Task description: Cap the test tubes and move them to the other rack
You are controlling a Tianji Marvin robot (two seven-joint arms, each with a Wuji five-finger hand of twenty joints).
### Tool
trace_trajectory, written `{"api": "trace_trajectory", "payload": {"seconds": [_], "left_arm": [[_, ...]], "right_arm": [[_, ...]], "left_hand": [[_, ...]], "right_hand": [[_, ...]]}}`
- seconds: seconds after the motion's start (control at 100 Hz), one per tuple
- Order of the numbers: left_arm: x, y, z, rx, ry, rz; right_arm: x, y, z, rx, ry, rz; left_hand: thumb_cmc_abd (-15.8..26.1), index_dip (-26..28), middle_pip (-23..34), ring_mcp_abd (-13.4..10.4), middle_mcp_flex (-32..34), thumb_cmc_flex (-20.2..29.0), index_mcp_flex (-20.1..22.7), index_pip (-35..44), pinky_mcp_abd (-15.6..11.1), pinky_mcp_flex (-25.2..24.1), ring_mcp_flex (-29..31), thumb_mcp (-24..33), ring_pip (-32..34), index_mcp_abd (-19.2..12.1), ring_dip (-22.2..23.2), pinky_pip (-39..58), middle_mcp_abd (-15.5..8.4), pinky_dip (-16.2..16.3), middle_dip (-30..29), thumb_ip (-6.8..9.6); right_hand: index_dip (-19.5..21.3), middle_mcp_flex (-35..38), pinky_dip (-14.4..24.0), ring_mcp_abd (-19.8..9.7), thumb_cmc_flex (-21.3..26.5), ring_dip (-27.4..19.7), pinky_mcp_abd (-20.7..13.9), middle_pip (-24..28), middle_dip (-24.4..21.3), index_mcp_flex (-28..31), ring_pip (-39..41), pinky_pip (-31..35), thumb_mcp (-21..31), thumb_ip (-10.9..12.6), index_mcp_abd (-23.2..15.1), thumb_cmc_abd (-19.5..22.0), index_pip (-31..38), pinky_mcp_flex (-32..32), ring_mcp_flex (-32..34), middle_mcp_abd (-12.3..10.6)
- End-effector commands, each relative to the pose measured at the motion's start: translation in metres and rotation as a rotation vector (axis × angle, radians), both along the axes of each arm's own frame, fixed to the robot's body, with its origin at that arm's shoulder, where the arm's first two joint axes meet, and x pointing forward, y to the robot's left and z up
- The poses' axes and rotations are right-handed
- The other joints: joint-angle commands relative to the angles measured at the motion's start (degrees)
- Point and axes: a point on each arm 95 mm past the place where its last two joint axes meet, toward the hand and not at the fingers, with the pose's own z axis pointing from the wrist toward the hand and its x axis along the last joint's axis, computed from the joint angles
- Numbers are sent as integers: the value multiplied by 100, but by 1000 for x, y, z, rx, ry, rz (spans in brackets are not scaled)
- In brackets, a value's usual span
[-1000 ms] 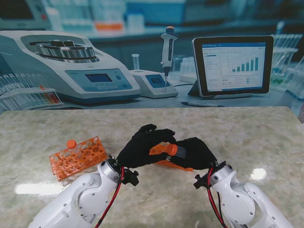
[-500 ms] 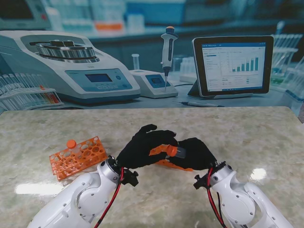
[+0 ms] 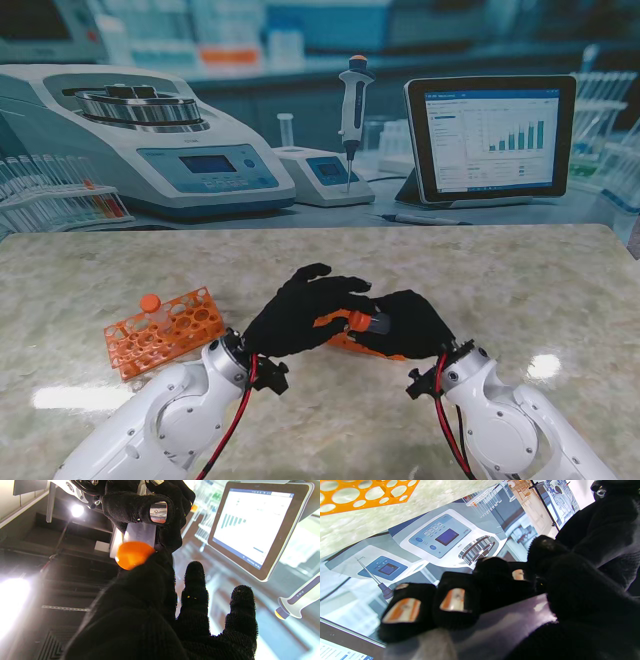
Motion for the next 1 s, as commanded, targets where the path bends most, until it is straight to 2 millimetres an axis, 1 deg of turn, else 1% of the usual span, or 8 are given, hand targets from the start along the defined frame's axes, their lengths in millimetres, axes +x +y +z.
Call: {"api": "trace_trajectory", "payload": {"seconds": [0.0, 0.32, 0.61, 0.71, 0.76, 0.83, 0.85, 0.99], "left_arm": [[-3, -1, 1, 2, 2, -15], [-3, 2, 4, 13, 0, -17], [-3, 6, 11, 12, -17, -3], [-4, 8, 13, 12, -19, 5], [-4, 10, 14, 12, -19, 13], [-4, 11, 15, 9, -18, 26], [-4, 12, 15, 7, -15, 29], [-5, 14, 14, -11, 5, 57]], "right_arm": [[-2, 4, 1, 6, 2, 10], [-3, 4, 1, 7, 2, 10], [-3, 5, 0, 7, 5, 9], [-3, 5, 0, 7, 5, 9], [-3, 5, 0, 7, 5, 9], [-3, 5, 0, 8, 5, 8], [-3, 5, 0, 7, 6, 8], [-3, 5, 0, 7, 5, 9]], "left_hand": [[462, 43, -114, -52, -35, 463, 624, 625, -90, -131, -150, 507, -88, -740, -62, -114, -184, 35, -84, -19], [531, -155, -139, -46, -60, 463, 579, 435, -91, -138, -188, 641, -118, -726, -91, -182, -188, 5, -120, -80], [821, -433, -168, -67, -150, 463, 265, -22, -119, -118, -211, 220, -112, -214, -88, -150, -169, 31, -139, -42], [1049, -600, -179, -67, -202, 463, 197, -312, -118, -139, -246, -390, -120, 162, -79, -147, -151, 43, -132, 53], [1225, -671, -193, -57, -224, 438, 171, -439, -135, -158, -268, -926, -130, 289, -76, -172, -131, 49, -128, 209], [1405, -678, -192, -53, -226, 238, 186, -454, -128, -134, -250, -1155, -116, 491, -66, -160, -104, 61, -123, 230], [1476, -619, -184, -41, -242, 255, 174, -451, -128, -137, -268, -1426, -106, 538, -39, -155, -85, 82, -94, 383], [1244, -166, -151, -16, -258, -18, 29, -378, -102, -76, -248, -2205, -62, 780, 27, -127, 7, 117, -18, 416]], "right_hand": [[143, 231, 346, -722, 54, 362, -349, 60, 96, 254, 1067, 1468, -7, -96, -104, 81, 324, 356, 107, -87], [145, 231, 344, -722, 54, 362, -352, 58, 95, 256, 1067, 1470, -21, -101, -106, 84, 322, 356, 107, -101], [146, 232, 344, -722, 56, 362, -352, 60, 98, 257, 1067, 1470, -24, -102, -106, 91, 321, 356, 107, -107], [146, 230, 343, -722, 59, 362, -352, 56, 97, 257, 1067, 1470, -28, -102, -106, 89, 321, 356, 107, -87], [146, 229, 343, -722, 63, 362, -352, 54, 97, 257, 1067, 1470, -26, -101, -106, 94, 321, 356, 107, -74], [146, 229, 343, -722, 60, 362, -352, 50, 97, 257, 1067, 1470, -32, -102, -106, 89, 321, 356, 107, -92], [146, 229, 343, -722, 57, 362, -352, 49, 97, 257, 1067, 1470, -35, -103, -106, 96, 321, 356, 107, -89], [146, 229, 343, -722, 60, 362, -352, 46, 99, 257, 1067, 1470, -41, -103, -106, 94, 321, 356, 107, -94]]}}
